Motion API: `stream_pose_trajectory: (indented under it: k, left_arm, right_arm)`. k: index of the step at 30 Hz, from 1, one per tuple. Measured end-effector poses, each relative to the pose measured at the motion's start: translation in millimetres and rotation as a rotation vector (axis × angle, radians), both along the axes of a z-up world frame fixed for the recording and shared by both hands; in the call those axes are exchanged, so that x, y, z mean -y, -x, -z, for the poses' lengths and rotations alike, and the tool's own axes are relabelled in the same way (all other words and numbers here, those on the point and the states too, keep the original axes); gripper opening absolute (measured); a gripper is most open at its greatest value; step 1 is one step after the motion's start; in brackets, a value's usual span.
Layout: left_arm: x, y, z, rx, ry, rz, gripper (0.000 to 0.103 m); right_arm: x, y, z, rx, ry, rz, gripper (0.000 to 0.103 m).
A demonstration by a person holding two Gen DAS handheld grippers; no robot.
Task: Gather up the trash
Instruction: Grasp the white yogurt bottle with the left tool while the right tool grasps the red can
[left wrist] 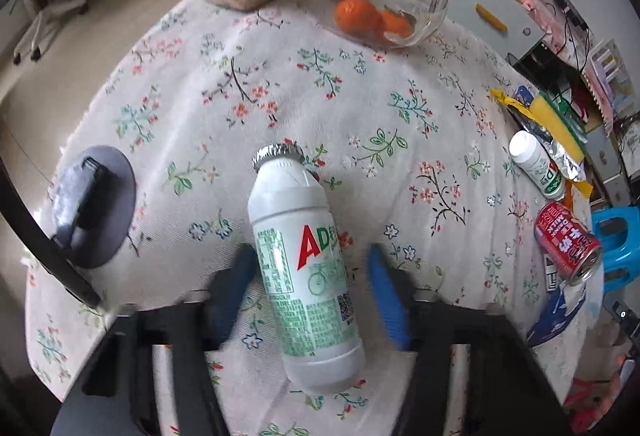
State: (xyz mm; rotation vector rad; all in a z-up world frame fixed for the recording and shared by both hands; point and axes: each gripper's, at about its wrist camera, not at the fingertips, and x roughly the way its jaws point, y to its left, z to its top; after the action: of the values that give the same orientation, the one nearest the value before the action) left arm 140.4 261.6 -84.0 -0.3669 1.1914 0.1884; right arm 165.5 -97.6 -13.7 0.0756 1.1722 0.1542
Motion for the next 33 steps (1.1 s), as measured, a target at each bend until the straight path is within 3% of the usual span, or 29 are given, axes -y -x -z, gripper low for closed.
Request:
stream_pose_trajectory:
  k: [14,27,31,33]
  left_arm:
    - [6,16,-11,0.035,0.008,0.039,0.039]
    - [3,31,-16,0.055,0.010,0.061,0.039]
    - [0,33,-18,0.058,0.017,0.058,0.039]
    - [-2,33,-17,0.058,0.019,0.055,0.039]
  right_arm:
    - [-67,-5,-5,0.043,-0.030,-0.090,0.080]
    - [-101,-25,19,0.069,0.083,-0.108,0.080]
    - [-105,-29,28,0.053,0.101,-0.105,0.065]
    - [-107,-30,29,0.058,0.103,-0.110,0.065]
